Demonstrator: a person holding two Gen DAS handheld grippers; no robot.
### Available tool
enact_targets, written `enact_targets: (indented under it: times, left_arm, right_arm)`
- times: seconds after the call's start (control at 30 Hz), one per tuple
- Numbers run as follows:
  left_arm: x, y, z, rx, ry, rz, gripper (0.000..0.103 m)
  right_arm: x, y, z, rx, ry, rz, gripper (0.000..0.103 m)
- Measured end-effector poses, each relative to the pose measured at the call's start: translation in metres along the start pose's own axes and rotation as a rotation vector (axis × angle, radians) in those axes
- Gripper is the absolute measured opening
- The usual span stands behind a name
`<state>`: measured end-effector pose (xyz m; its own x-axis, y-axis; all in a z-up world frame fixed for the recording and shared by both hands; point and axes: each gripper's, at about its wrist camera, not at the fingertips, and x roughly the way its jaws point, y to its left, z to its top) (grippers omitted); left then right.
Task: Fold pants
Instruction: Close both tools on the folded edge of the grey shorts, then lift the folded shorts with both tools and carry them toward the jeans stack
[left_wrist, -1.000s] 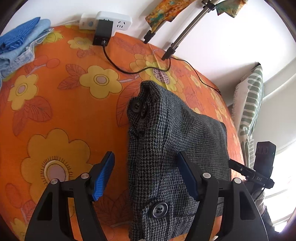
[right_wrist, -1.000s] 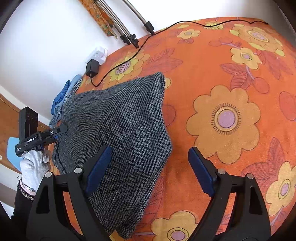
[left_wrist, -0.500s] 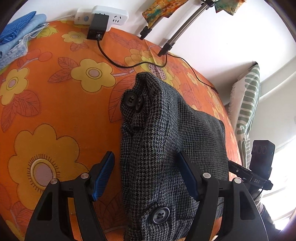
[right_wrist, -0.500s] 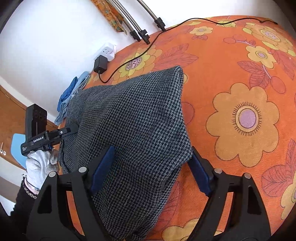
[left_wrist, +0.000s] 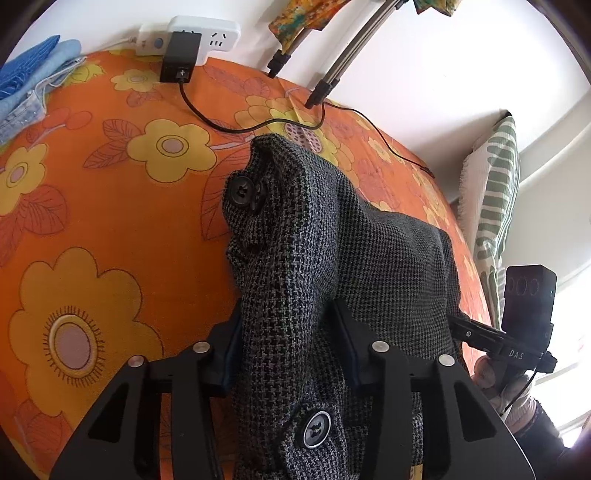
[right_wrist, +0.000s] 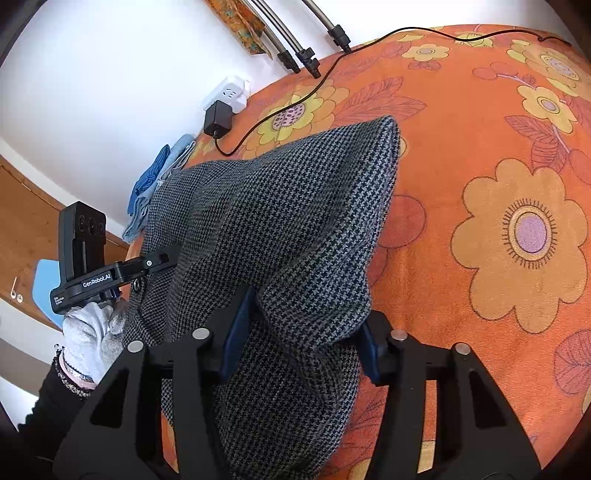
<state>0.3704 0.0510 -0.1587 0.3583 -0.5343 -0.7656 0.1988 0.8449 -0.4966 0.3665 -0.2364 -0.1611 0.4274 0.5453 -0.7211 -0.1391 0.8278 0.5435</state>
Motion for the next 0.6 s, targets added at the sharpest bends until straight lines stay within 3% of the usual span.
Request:
enact_targets:
  times: [0.23,0.6]
  left_arm:
    - [-0.006,-0.005,0.0,0.0,-0.026,0.022,0.028]
    - [-0.013,-0.01,0.001,0.011,-0.039,0.03,0.022]
  right_arm:
    - [-0.003,0.006,0.003,-0.005,-0.012,0.005,0.028]
    - [-0.012,0.01,0.003,-0.009,-0.038,0.005,0.023]
